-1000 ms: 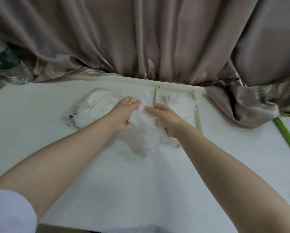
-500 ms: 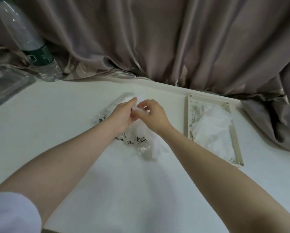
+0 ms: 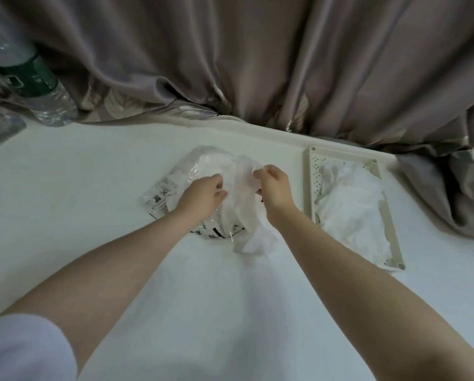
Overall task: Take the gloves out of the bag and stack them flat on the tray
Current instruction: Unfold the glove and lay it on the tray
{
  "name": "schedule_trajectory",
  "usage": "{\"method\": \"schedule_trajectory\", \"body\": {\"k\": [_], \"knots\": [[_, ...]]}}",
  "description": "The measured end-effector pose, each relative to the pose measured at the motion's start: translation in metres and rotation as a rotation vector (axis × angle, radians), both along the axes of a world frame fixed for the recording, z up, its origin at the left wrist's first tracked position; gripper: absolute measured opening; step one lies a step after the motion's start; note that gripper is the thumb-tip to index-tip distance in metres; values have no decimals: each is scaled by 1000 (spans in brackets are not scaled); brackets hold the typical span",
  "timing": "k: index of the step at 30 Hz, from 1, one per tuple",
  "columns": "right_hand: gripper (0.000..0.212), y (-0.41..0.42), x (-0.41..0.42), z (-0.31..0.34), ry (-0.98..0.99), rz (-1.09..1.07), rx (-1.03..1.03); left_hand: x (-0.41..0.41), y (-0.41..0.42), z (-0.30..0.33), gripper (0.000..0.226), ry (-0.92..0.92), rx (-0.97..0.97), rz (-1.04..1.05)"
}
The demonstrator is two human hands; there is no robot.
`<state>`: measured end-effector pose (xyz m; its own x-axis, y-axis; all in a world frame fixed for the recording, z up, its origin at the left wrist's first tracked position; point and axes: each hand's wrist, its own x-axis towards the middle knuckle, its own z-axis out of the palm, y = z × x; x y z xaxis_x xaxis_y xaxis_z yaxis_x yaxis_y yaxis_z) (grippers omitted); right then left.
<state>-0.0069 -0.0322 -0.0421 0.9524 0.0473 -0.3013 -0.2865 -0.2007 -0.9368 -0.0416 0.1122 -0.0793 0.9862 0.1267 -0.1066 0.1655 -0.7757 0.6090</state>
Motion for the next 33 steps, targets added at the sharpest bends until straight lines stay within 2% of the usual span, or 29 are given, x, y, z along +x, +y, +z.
{"method": "schedule_trajectory", "body": {"k": [1, 3, 5, 7, 10, 11, 13, 14, 15, 17, 18, 19, 22, 24, 28, 30, 33], "knots": [[19, -5, 1, 5, 45, -54, 92, -1, -2, -2, 8, 47, 149, -109], [19, -18, 5, 10, 87, -105, 189, -4, -10, -3, 27, 180, 440, -281], [12, -30, 3, 17, 93, -94, 236, -4, -19, 0, 37, 292, 631, -353], [7, -42, 0, 23, 130, -104, 351, -3, -25, 6, 39, 386, 721, -363], [37, -62, 1, 34, 212, -133, 502, -3, -36, 30, 35, 480, 764, -326], [39, -73, 1, 38, 225, -154, 517, -3, -45, 43, 31, 453, 761, -286], [26, -91, 1, 44, 219, -184, 557, 0, -60, 64, 24, 206, 633, -196], [24, -102, -2, 48, 219, -187, 589, 2, -72, 75, 25, 73, 453, -158], [25, -107, -4, 50, 229, -185, 610, 4, -81, 81, 30, 18, 169, -124], [26, -121, -11, 53, 258, -183, 639, 1, -109, 90, 43, 163, -535, -115], [29, -130, -15, 56, 266, -167, 658, -2, -124, 92, 45, 233, -740, -130], [33, -137, -18, 58, 269, -145, 662, -6, -136, 91, 42, 260, -836, -152], [29, -168, -23, 64, 268, -147, 638, -14, -161, 86, 25, 201, -911, -173], [30, -192, -21, 64, 282, -182, 588, -16, -175, 87, 25, 184, -996, -138], [40, -227, -24, 61, 316, -195, 561, -15, -204, 95, 26, 180, -1024, -128], [32, -237, -27, 59, 322, -184, 594, -13, -214, 95, 26, 163, -945, -125], [33, -251, -26, 57, 269, -175, 660, -6, -231, 87, 14, -52, -577, -15]]}}
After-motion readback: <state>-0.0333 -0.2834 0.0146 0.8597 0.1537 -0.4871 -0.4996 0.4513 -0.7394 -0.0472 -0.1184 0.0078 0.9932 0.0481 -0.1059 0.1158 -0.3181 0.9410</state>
